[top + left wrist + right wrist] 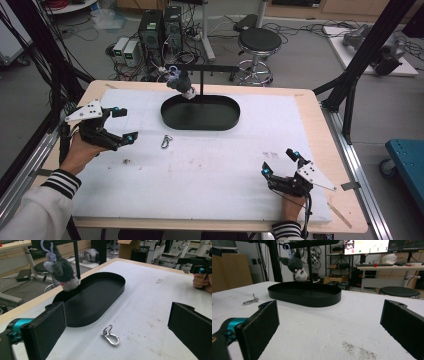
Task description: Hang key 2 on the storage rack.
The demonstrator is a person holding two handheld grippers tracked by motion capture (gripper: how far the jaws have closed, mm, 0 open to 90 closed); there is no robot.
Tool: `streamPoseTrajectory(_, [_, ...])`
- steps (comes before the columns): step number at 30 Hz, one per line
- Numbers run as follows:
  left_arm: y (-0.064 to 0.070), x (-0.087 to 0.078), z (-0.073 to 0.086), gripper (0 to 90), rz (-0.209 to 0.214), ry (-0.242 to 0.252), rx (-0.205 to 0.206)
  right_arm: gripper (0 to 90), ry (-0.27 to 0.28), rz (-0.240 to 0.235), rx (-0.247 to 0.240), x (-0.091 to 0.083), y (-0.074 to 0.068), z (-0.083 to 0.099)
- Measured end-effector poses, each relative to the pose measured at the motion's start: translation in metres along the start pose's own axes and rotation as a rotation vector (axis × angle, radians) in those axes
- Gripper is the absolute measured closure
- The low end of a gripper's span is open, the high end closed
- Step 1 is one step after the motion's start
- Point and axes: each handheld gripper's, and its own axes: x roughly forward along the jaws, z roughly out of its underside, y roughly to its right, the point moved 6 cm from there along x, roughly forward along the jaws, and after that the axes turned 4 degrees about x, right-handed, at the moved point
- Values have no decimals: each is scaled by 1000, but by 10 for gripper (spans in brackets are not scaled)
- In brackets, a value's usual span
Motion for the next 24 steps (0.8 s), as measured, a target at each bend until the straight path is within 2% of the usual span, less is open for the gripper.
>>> streamPoseTrajectory(12, [2, 2, -3, 22, 0, -17, 24, 13, 1, 0, 3, 0, 0, 0])
streamPoseTrajectory(16, [2, 8, -5, 22, 18, -43, 30, 13, 2, 0, 0, 0, 0, 0])
streamPoseTrajectory(24, [2, 25, -8, 22, 59, -121, 72, 13, 3, -2, 1, 0, 0, 0])
